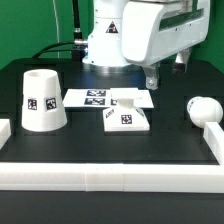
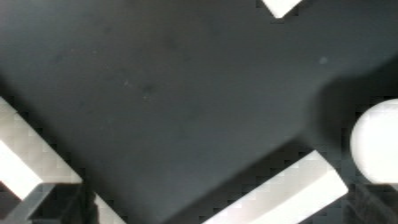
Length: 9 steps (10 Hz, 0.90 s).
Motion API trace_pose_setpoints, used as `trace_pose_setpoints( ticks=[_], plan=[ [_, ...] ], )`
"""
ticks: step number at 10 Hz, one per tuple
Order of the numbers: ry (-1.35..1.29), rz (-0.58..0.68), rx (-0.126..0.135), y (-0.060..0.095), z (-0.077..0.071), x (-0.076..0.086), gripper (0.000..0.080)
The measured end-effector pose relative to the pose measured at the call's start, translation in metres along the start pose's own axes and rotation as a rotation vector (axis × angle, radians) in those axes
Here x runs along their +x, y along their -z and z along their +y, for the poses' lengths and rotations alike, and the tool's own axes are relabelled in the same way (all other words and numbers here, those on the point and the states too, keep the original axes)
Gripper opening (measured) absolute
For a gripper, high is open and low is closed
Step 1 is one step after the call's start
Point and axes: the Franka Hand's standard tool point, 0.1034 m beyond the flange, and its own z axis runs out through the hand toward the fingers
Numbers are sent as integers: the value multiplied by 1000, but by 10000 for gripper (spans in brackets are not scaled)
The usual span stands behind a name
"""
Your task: Assemble lamp
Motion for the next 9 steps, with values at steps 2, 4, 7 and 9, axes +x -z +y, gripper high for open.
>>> trace_pose_setpoints(
  ticks=[2, 4, 7, 9],
  plan=[
    [4, -1, 1, 0, 2, -3, 699],
    [-22, -16, 12, -2, -1, -42, 699],
    [-70, -22, 20, -5, -17, -87, 699],
    [-87, -20, 18, -5, -16, -82, 699]
  ],
)
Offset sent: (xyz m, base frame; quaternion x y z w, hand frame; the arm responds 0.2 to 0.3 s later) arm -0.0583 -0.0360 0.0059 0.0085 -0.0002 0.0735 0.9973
